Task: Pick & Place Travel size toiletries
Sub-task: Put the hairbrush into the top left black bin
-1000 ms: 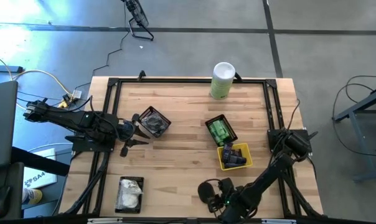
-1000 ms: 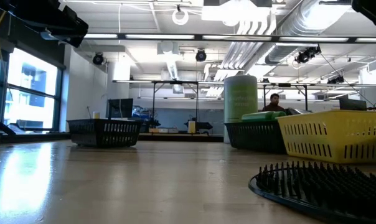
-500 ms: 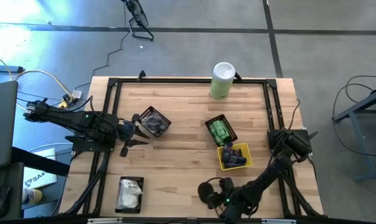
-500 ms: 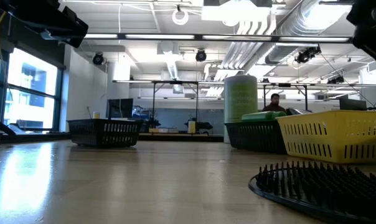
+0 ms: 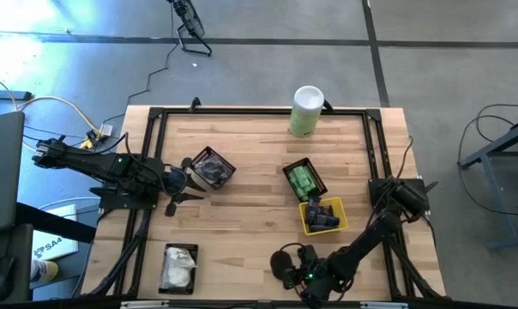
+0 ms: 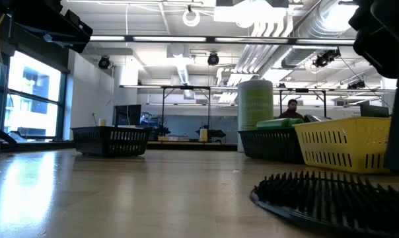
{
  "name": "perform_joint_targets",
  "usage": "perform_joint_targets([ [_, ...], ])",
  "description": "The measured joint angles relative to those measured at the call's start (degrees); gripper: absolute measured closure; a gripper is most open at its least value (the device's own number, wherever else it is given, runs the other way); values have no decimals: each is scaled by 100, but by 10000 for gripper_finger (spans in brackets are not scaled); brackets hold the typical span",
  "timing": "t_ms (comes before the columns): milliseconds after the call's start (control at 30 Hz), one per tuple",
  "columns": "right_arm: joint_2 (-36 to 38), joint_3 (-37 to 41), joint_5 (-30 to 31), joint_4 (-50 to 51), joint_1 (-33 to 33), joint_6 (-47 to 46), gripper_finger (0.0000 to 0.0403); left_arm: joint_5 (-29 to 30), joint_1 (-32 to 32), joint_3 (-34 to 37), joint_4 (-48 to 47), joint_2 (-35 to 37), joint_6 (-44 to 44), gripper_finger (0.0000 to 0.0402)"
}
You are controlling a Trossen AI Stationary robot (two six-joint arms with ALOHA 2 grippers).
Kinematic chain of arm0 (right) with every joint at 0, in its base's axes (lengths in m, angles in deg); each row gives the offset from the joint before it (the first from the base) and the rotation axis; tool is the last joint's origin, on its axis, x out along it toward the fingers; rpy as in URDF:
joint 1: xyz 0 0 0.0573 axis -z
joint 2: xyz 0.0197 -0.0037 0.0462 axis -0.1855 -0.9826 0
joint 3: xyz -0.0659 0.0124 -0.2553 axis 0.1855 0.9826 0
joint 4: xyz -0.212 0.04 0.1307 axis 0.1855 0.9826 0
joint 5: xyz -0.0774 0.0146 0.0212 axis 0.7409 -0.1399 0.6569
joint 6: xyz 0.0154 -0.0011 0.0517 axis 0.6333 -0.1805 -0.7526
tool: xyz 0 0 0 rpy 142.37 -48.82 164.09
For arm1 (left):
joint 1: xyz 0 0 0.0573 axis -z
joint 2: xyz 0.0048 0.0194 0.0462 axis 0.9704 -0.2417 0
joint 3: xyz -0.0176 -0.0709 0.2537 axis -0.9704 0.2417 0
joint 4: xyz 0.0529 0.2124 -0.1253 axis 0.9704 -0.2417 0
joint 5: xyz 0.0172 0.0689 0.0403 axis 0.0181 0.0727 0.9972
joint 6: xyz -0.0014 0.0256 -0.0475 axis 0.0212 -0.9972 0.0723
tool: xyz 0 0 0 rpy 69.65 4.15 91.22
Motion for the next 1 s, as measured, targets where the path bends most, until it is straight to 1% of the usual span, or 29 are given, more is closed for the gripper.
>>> perform_joint_targets([
  [133, 0, 0, -5, 14, 58, 9, 228, 0, 2, 2, 0, 1, 1, 302],
  [233, -2, 0, -3, 44, 100, 11, 242, 0, 1, 2, 0, 1, 0, 302],
  [333, -12, 0, -4, 61, 128, 13, 272, 0, 1, 2, -19, 1, 0, 302],
  [633, -24, 2, 92, 194, 134, 17, 390, 0, 2, 1, -83, 1, 0, 302],
  [733, -24, 2, 111, 223, 134, 23, 397, 0, 0, 2, -85, 2, 0, 302],
  [1000, 5, 2, 108, 256, 88, 67, 398, 0, 1, 1, -83, 2, 1, 302],
])
